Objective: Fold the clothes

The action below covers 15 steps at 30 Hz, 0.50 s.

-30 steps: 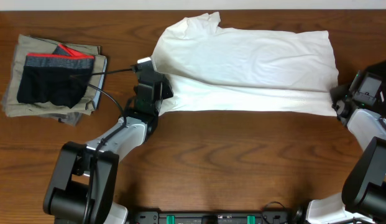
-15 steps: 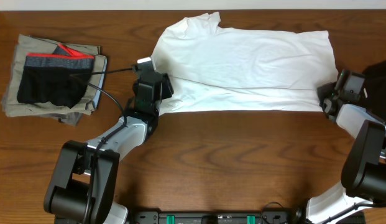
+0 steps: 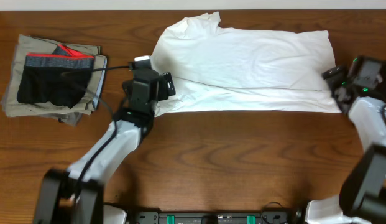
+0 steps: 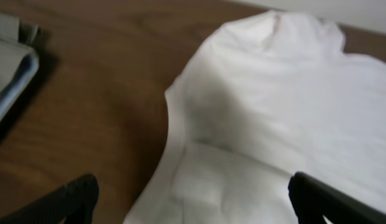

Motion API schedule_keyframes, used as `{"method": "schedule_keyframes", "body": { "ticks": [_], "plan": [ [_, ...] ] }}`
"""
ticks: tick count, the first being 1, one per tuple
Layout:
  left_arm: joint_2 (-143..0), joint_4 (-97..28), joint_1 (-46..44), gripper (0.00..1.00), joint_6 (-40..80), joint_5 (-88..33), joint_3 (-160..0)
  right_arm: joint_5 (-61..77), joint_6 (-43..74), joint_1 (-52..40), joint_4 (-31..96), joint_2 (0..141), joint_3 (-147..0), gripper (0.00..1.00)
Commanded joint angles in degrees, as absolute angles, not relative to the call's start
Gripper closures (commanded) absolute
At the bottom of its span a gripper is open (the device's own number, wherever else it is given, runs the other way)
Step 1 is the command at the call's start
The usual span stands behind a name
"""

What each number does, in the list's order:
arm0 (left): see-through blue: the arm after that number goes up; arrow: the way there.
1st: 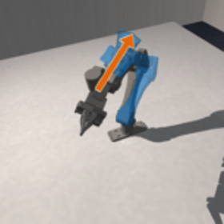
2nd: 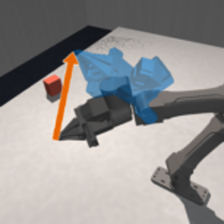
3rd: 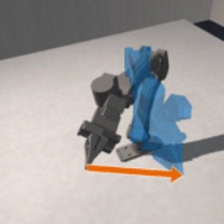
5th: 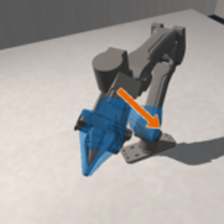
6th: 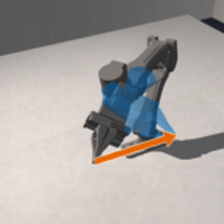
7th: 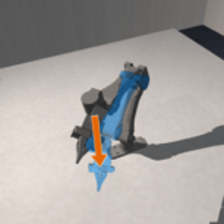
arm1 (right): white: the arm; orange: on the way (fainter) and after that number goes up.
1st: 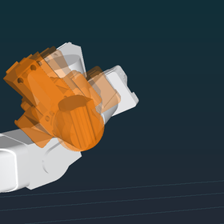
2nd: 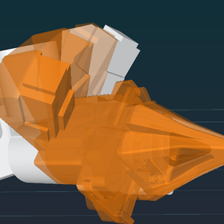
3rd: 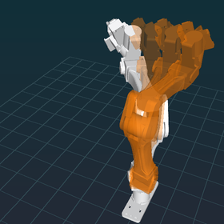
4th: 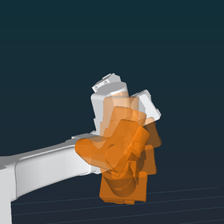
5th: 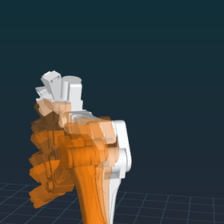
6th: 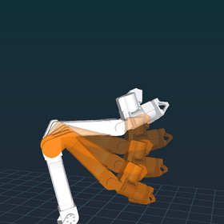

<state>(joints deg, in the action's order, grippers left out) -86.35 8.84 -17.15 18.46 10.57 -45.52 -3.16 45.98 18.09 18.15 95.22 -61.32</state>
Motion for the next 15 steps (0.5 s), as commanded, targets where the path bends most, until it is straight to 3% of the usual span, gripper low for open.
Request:
{"method": "schedule_keyframes", "body": {
  "ticks": [1,8,12,15],
  "plan": [
    [-79.99,-0.03,-16.78,0.01,22.68,5.52,-48.49,2.83,37.17,17.06,22.26,89.10,-67.90,0.13],
    [-78.22,-21.32,-16.32,0.01,22.52,-6.50,-56.73,11.97,29.04,8.38,29.56,87.31,-74.94,0.12],
    [-78.26,-22.63,-16.36,0.02,23.90,-17.98,-57.84,12.01,29.36,4.21,29.61,87.33,-75.00,0.11],
    [-79.09,-23.51,-16.51,0.02,32.53,-16.78,-57.82,12.08,30.11,2.85,29.89,87.33,-75.00,0.10]
  ]
}}
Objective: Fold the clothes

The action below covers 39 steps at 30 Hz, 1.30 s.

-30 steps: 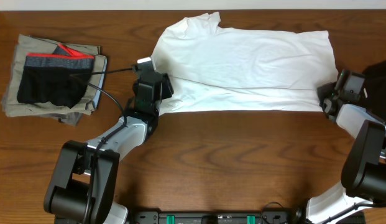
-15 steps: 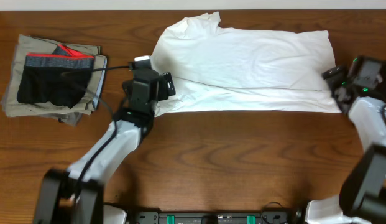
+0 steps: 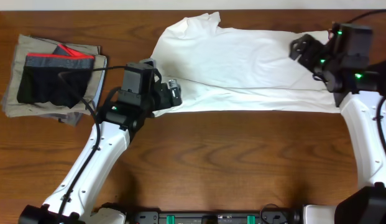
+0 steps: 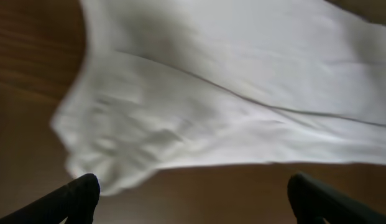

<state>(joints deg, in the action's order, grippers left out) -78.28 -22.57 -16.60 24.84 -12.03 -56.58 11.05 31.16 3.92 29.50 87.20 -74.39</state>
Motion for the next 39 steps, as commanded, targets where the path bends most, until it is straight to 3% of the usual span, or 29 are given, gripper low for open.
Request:
{"method": "schedule_keyframes", "body": {
  "ticks": [1,5,12,14,23,27,30,39],
  "plan": [
    [-79.59,-24.01,-16.51,0.02,36.16,-14.70,-57.82,12.08,30.41,2.66,30.26,87.33,-75.00,0.10],
    [-84.25,-22.31,-16.58,0.02,44.34,-13.21,-57.82,12.08,32.34,2.87,33.06,87.33,-75.00,0.09],
    [-92.47,-11.51,-16.56,0.01,44.93,-19.94,-57.82,12.03,31.40,3.79,38.46,87.33,-75.00,0.10],
    [-93.67,-8.93,-16.56,0.06,44.99,-19.92,-57.82,11.97,30.50,3.79,39.66,87.33,-75.00,0.10],
    [-98.21,-9.78,-16.56,0.07,54.24,-16.67,-57.82,11.81,30.33,3.79,41.56,87.33,-74.98,0.11],
    [-101.08,-9.13,-16.49,0.08,53.82,-16.67,-57.82,11.84,29.87,3.79,41.63,87.33,-74.98,0.11],
    [-102.37,-7.01,-16.27,0.14,52.58,-16.69,-57.82,11.79,29.28,3.79,41.82,87.33,-74.98,0.11],
    [-102.67,-3.55,-16.29,0.15,51.92,-16.23,-57.82,9.85,28.58,3.79,43.27,87.33,-74.98,0.11]
  ]
}}
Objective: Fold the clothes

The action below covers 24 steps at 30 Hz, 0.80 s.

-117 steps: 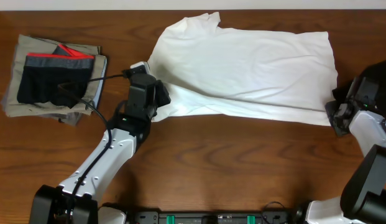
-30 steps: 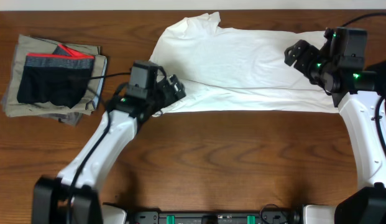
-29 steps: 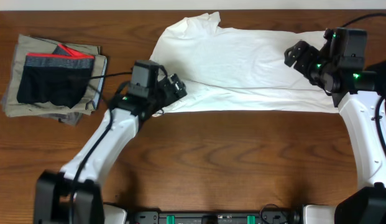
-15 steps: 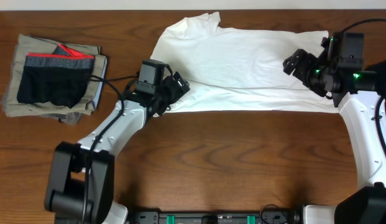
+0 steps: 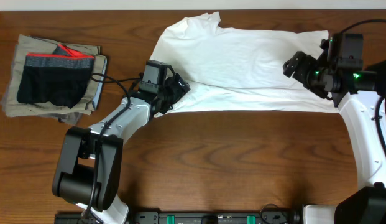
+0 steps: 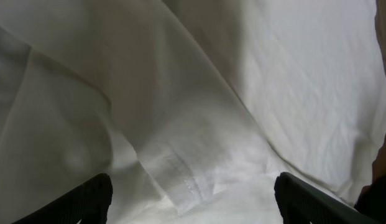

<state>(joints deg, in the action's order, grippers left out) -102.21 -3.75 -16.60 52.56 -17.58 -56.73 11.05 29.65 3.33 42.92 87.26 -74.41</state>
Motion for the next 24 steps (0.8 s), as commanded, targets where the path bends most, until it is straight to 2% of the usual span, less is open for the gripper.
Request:
{"method": "schedule_keyframes", "body": {
  "ticks": [1,8,18,24],
  "plan": [
    [-102.76,-3.55,-16.29,0.16,51.92,-15.90,-57.82,9.85,28.58,3.79,43.29,87.33,-74.98,0.11],
    [-104.18,-2.74,-16.29,0.16,51.96,-14.52,-57.82,9.89,28.60,3.77,43.42,87.33,-74.98,0.12],
    [-107.98,1.96,-16.29,0.22,51.94,-14.48,-57.82,9.39,28.60,3.77,44.45,87.33,-74.98,0.16],
    [-107.98,3.33,-16.29,0.34,51.07,-14.28,-57.84,9.21,28.60,3.79,44.69,87.33,-74.98,0.17]
  ]
}}
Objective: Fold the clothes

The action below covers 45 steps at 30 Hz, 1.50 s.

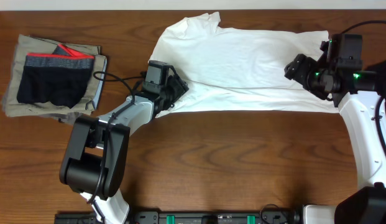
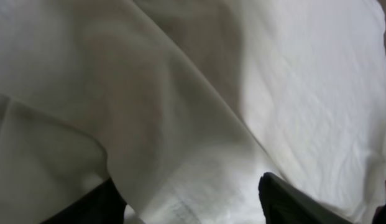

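A white shirt (image 1: 242,59) lies spread along the far side of the table, its near long edge folded over. My left gripper (image 1: 176,89) is down on the shirt's near-left corner. In the left wrist view the white cloth (image 2: 273,74) fills the frame. That gripper (image 2: 186,196) is open, and a ridge of cloth lies between its dark fingers (image 2: 289,199). My right gripper (image 1: 296,66) hangs over the shirt's right part. Its jaws are too small to read.
A stack of folded clothes (image 1: 53,78) sits at the far left: khaki cloth with black shorts with a red band on top. Bare wooden table (image 1: 211,162) runs along the near side. The left arm's cable loops between the stack and the shirt.
My left gripper has come closer to the cloth, with the fold larger in its view and its fingers slightly nearer each other. The right gripper has barely shifted.
First my left gripper was at the shirt's left edge and the right one at the table's right edge by the hem. Then the left was over the near-left corner and the right above the shirt's right end. Both then sat lower over the shirt, as now.
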Motion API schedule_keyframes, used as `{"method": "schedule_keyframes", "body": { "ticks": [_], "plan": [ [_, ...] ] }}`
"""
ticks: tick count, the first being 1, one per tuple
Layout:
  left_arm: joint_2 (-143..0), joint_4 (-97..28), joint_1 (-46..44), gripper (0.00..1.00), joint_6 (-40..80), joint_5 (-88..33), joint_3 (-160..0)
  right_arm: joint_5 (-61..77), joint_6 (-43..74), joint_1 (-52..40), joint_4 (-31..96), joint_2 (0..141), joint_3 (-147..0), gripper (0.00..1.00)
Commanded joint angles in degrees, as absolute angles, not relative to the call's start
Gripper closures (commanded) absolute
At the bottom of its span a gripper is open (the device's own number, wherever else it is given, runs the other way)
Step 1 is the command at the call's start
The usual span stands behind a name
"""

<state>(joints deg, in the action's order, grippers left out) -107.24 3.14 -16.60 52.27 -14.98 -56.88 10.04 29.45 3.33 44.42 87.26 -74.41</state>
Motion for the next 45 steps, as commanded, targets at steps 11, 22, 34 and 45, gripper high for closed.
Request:
{"method": "schedule_keyframes", "body": {
  "ticks": [11,22,34,45],
  "plan": [
    [-107.98,3.40,-16.29,0.67,51.00,-12.34,-57.84,8.69,28.58,3.77,45.47,87.33,-74.98,0.18],
    [-107.90,4.67,-16.29,0.94,50.87,-12.38,-58.65,5.93,28.60,3.79,47.37,87.33,-74.98,0.18],
    [-107.90,10.44,-16.29,0.94,50.37,-11.75,-61.54,5.80,28.60,3.77,47.90,87.33,-74.96,0.18],
    [-108.42,15.49,-16.32,0.94,47.18,-6.17,-61.54,5.82,28.62,3.73,48.71,87.33,-74.91,0.19]
  ]
}}
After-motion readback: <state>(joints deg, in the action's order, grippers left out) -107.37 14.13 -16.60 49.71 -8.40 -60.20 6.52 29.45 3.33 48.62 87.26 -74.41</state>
